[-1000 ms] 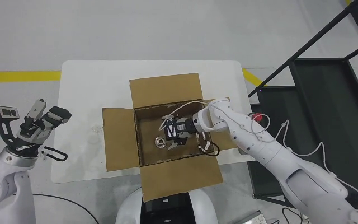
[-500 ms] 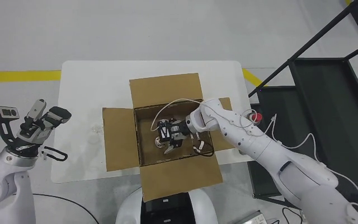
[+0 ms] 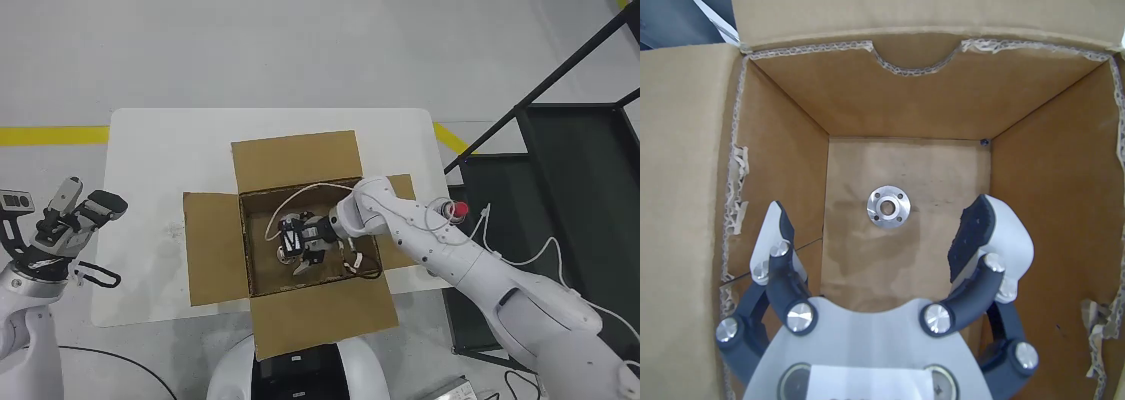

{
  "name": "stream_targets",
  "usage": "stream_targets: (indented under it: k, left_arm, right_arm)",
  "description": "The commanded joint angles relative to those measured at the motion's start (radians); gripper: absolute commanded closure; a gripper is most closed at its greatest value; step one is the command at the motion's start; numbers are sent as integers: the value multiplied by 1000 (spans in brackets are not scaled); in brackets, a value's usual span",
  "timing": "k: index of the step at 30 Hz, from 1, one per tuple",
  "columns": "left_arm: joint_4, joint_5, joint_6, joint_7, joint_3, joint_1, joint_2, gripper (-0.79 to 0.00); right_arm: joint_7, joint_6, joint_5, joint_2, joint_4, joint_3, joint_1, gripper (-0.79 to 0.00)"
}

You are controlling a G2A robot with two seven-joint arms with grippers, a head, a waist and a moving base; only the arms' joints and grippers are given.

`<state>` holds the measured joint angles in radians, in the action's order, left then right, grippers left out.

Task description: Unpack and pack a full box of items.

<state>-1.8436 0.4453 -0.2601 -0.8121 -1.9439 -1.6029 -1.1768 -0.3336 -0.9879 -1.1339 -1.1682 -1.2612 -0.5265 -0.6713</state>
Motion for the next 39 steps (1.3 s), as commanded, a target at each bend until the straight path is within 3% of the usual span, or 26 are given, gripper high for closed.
stream_targets:
  k: [1,12,18,35,36,37,39]
  left_arm:
    - [0,0,0,0,0,0,0,-785]
    - [0,0,0,0,0,0,0,-785]
    - [0,0,0,0,0,0,0,-785]
    - [0,0,0,0,0,0,0,-785]
    - [0,0,0,0,0,0,0,-785]
    - [0,0,0,0,0,0,0,-785]
    - [0,0,0,0,0,0,0,-785]
  right_arm:
    - [42,-2,-46,-13,24,16,16,-785]
    - [433,1,-272,-91,222,109,58,-785]
    - [564,9,-375,-124,316,149,86,-785]
    - [600,54,-488,-209,468,210,115,-785]
    - [607,62,-495,-213,474,213,115,-742]
    - [614,69,-504,-217,482,217,114,-650]
    - [625,75,-519,-225,497,224,114,-606]
